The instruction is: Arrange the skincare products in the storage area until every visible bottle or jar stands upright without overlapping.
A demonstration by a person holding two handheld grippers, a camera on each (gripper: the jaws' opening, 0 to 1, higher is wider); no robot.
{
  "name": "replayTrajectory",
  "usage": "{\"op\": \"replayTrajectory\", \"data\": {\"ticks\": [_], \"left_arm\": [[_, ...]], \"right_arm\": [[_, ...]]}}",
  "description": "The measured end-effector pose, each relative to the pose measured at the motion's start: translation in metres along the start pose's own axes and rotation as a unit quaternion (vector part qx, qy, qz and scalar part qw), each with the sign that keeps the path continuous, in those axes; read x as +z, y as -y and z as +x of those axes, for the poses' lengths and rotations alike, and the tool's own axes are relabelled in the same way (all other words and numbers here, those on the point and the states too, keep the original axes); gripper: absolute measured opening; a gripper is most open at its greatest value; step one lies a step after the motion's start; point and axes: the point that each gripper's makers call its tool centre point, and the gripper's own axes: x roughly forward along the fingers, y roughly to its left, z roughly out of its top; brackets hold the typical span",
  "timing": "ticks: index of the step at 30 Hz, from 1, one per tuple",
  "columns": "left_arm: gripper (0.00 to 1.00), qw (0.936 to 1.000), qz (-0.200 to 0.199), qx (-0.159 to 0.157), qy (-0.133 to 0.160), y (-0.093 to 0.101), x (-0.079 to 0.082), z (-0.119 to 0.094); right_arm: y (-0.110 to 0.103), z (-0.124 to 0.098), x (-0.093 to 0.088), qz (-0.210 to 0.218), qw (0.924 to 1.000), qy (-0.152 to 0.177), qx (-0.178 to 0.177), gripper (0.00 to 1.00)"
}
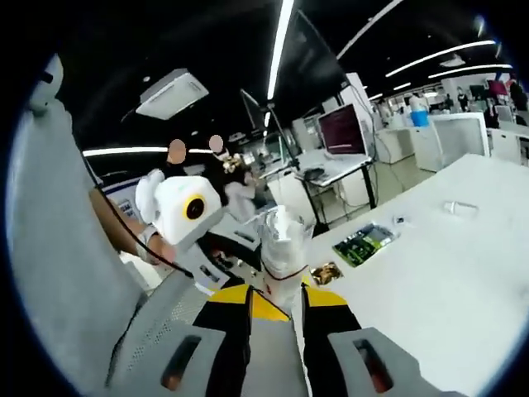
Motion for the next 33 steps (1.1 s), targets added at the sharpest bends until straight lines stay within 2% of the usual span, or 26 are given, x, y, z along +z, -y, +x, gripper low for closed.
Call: {"op": "replayTrajectory", "data": {"ticks": [1, 3, 6, 11, 18, 25, 31, 33], "left_arm": [[0.22, 1.0, -0.003, 0.001, -0.001, 0.0, 0.0, 0.0], [0.22, 1.0, -0.003, 0.005, -0.001, 0.0, 0.0, 0.0], [0.22, 0.9999, -0.012, 0.01, -0.004, -0.002, -0.002, 0.0], [0.22, 0.9998, -0.018, 0.012, -0.001, -0.003, -0.001, 0.0], [0.22, 0.9998, -0.019, 0.0, 0.004, 0.002, 0.001, 0.0], [0.23, 0.9994, -0.027, -0.021, 0.009, 0.01, 0.004, -0.001], [0.23, 0.9997, -0.007, -0.025, 0.006, 0.013, 0.002, 0.001], [0.23, 0.9996, 0.016, -0.023, 0.003, 0.013, 0.0, 0.003]], "right_arm": [[0.002, 0.002, 0.006, 0.023, 0.9994, 0.023, -0.013, 0.19], [0.003, 0.007, 0.01, 0.049, 0.9978, 0.037, -0.025, 0.2], [0.006, 0.014, 0.01, 0.051, 0.997, 0.037, -0.045, 0.22], [0.011, 0.02, 0.01, 0.069, 0.9942, 0.044, -0.069, 0.2], [0.017, 0.016, 0.005, 0.078, 0.9916, 0.055, -0.087, 0.16], [0.017, 0.012, 0.004, 0.095, 0.9894, 0.071, -0.084, 0.15], [0.012, 0.011, 0.001, 0.059, 0.9929, 0.066, -0.08, 0.14], [0.012, 0.011, -0.002, 0.047, 0.9937, 0.061, -0.081, 0.14]]}}
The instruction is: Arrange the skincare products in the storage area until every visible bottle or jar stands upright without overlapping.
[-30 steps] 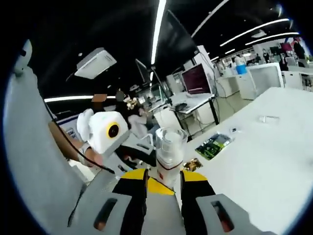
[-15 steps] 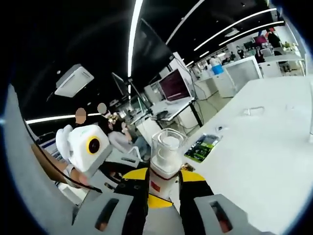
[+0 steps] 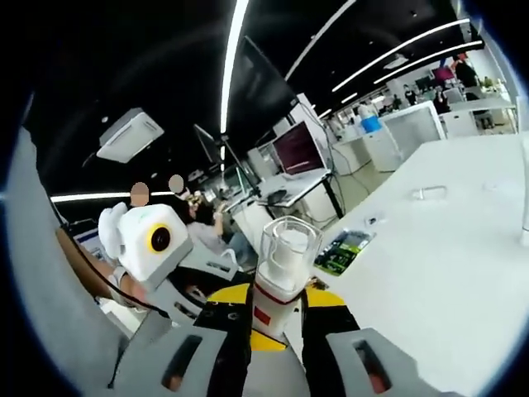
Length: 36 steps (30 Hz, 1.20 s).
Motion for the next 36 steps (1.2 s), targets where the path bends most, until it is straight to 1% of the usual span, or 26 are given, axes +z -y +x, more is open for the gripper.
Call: {"op": "replayTrajectory", "data": {"ticks": [4, 9, 10, 14, 20, 23, 25, 27, 31, 35, 36], "left_arm": [[0.23, 0.9999, 0.002, -0.013, -0.009, 0.005, -0.004, 0.002], [0.23, 0.9994, 0.026, -0.016, -0.019, 0.008, -0.007, 0.005], [0.22, 0.9994, 0.028, -0.015, -0.018, 0.006, -0.007, 0.005], [0.21, 0.9992, 0.033, -0.014, -0.016, 0.006, -0.007, 0.005], [0.21, 0.9993, 0.034, -0.009, -0.015, 0.004, -0.006, 0.005], [0.2, 0.999, 0.04, -0.002, -0.021, 0.001, -0.008, 0.006], [0.18, 0.9986, 0.045, 0.003, -0.028, -0.001, -0.011, 0.006], [0.17, 0.9983, 0.049, 0.006, -0.032, -0.002, -0.012, 0.006], [0.17, 0.998, 0.055, 0.008, -0.031, -0.002, -0.012, 0.005], [0.17, 0.9976, 0.059, 0.008, -0.036, -0.001, -0.013, 0.005], [0.16, 0.9974, 0.061, 0.008, -0.036, -0.002, -0.013, 0.005]], "right_arm": [[-0.001, -0.002, -0.005, -0.019, 0.9998, -0.004, 0.004, 0.14], [-0.004, -0.004, -0.009, -0.045, 0.9988, -0.016, 0.008, 0.14], [-0.007, -0.007, -0.008, -0.075, 0.9969, -0.022, 0.008, 0.14], [-0.006, -0.01, -0.008, -0.088, 0.9957, -0.027, 0.005, 0.14], [-0.001, -0.017, -0.003, -0.092, 0.9953, -0.028, 0.002, 0.14], [0.008, -0.025, 0.004, -0.102, 0.9944, -0.029, -0.005, 0.14], [0.019, -0.03, 0.01, -0.116, 0.9926, -0.03, -0.021, 0.14], [0.028, -0.036, 0.015, -0.116, 0.9924, -0.028, -0.029, 0.14], [0.055, -0.053, 0.04, -0.116, 0.9909, -0.002, -0.068, 0.14], [0.072, -0.066, 0.054, -0.123, 0.9882, 0.008, -0.091, 0.14], [0.075, -0.068, 0.056, -0.123, 0.9881, 0.009, -0.092, 0.14]]}}
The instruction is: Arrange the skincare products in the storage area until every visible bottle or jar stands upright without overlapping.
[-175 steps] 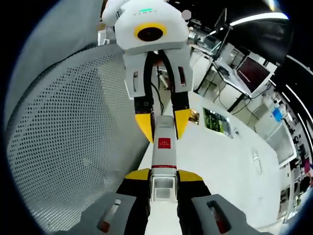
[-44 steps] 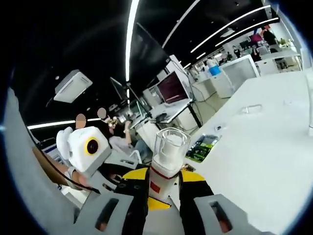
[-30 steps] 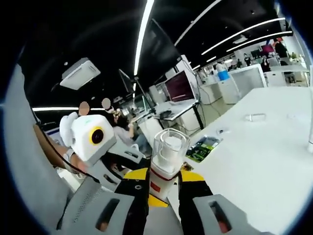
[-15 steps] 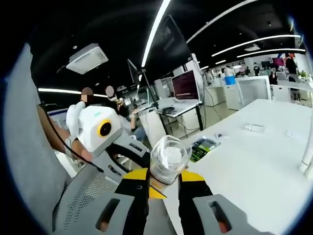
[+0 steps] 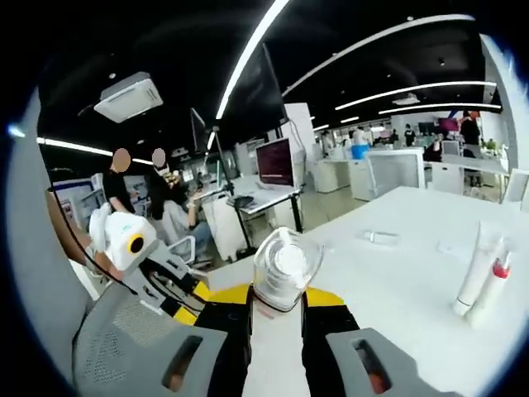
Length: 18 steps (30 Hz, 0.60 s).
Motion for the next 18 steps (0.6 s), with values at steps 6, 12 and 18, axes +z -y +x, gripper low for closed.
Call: {"op": "replayTrajectory", "data": {"ticks": [6, 12, 18], "left_arm": [[0.14, 1.0, 0.002, 0.0, -0.004, -0.001, -0.001, 0.0], [0.14, 1.0, 0.005, -0.002, -0.006, 0.001, -0.002, 0.0], [0.14, 0.9999, 0.008, -0.002, -0.011, 0.001, -0.004, 0.001]], "right_arm": [[0.025, -0.009, 0.007, -0.011, 0.9997, 0.001, -0.022, 0.14], [0.037, -0.014, 0.017, -0.023, 0.9994, 0.005, -0.027, 0.14], [0.048, -0.016, 0.017, -0.036, 0.9989, -0.003, -0.032, 0.14]]}}
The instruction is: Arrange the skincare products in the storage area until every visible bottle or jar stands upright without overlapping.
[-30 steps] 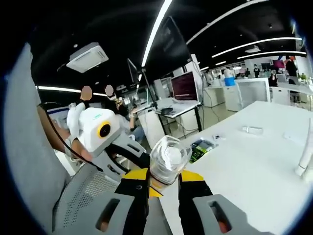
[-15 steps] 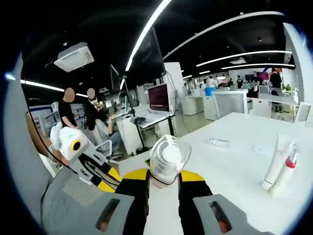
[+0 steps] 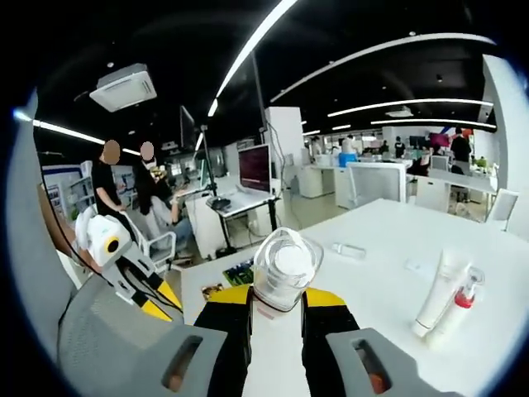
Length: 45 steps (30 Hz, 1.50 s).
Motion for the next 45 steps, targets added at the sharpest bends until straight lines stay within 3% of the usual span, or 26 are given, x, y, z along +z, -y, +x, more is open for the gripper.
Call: {"op": "replayTrajectory", "data": {"ticks": [18, 45], "left_arm": [[0.14, 0.9995, 0.006, 0.0, -0.03, 0.0, -0.011, 0.003], [0.12, 0.9991, 0.018, 0.0, -0.038, 0.0, -0.013, 0.004]], "right_arm": [[0.032, -0.002, 0.001, -0.021, 0.9992, -0.022, -0.026, 0.14], [0.085, -0.013, 0.011, -0.048, 0.9957, -0.043, -0.066, 0.14]]}}
